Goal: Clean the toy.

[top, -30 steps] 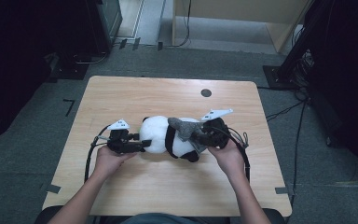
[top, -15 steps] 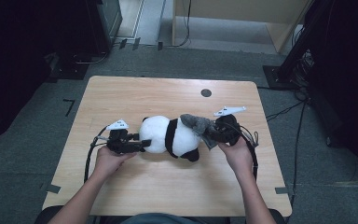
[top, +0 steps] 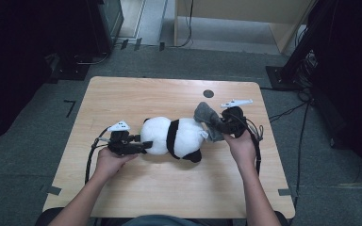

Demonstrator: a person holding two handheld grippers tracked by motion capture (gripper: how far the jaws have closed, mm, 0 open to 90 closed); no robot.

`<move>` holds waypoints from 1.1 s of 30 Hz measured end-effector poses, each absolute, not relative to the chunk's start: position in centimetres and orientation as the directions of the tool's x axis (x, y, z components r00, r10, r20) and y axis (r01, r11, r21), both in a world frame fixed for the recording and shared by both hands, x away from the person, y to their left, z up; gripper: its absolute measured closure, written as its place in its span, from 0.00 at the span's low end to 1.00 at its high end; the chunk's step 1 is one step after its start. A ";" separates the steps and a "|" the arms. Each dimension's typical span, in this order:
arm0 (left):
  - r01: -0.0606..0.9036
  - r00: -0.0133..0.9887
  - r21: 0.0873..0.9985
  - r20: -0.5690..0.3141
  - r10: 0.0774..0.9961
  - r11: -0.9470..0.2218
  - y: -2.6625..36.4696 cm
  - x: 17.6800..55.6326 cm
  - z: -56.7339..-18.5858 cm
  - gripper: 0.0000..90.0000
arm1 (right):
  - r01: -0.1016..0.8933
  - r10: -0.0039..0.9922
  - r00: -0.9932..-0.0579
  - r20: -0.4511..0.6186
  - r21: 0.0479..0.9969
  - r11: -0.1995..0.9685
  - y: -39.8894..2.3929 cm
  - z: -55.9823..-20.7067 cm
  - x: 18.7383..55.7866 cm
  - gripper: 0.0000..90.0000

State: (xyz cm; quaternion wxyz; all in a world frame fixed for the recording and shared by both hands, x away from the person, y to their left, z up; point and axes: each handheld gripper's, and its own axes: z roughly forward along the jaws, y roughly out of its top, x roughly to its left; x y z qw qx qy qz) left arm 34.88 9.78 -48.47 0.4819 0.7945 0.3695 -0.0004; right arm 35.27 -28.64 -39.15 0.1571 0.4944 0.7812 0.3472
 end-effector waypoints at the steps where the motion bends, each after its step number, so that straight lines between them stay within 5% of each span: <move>1: 0.586 0.728 0.767 -0.355 0.587 -0.263 9.8 34.9 -48.5 0.51 | 0.657 0.876 -0.470 0.105 0.705 0.267 -28.4 -38.7 35.3 0.85; 10: 0.578 0.731 0.773 -0.348 0.586 -0.262 9.7 34.8 -48.5 0.50 | 0.593 0.819 -0.570 0.073 0.726 0.348 -22.9 -36.8 36.4 0.85; 33: 0.578 0.733 0.769 -0.341 0.589 -0.273 9.7 34.9 -48.5 0.50 | 0.551 0.698 -0.715 0.046 0.651 0.522 -11.3 -39.4 37.5 0.84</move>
